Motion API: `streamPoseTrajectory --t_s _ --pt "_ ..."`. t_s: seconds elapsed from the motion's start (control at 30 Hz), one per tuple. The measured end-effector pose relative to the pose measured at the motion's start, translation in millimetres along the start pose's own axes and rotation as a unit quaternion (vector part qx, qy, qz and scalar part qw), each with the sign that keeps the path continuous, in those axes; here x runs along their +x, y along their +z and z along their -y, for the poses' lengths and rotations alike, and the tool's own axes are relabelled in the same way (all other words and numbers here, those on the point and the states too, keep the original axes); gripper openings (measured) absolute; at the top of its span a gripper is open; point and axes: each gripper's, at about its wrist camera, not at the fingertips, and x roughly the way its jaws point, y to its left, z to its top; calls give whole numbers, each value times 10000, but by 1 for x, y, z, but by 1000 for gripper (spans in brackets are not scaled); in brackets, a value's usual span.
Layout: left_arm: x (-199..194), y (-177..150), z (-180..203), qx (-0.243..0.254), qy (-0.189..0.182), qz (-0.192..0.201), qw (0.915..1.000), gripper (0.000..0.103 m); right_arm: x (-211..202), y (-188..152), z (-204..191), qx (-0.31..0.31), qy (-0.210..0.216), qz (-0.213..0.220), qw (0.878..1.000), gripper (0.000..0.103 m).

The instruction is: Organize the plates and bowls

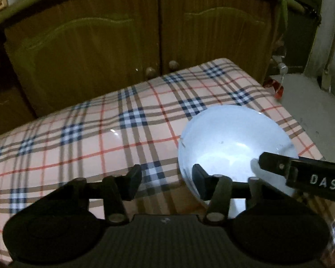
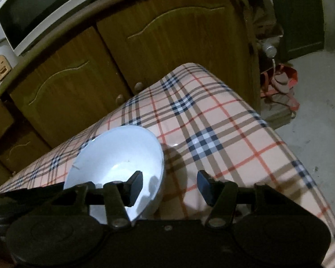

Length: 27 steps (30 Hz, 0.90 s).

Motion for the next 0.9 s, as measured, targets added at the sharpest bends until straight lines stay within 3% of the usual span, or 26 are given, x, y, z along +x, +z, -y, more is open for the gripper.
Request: streamPoseTrajectory --t_s 0.03,0.07,0.13,0.3,0.47,0.9 --pt "4 1 1 -17 -102 -30 9999 48 6 1 0 20 69 -55 10000 62" --pt "6 2 2 -25 -172 -31 9998 45 13 0 0 80 176 -168 9997 44" --pt "8 3 8 59 -331 16 9994 32 20 -3 0 115 351 -190 9991 26" --pt "4 -3 7 -46 -495 -5 9988 23 11 -10 1 342 380 -88 9987 22" --pt "-19 -10 8 -12 -484 144 9987 21 -11 -17 -6 271 401 42 9988 22" --pt "-148 -31 17 -69 -206 746 9970 21 -138 -33 -41 -13 644 494 9967 22"
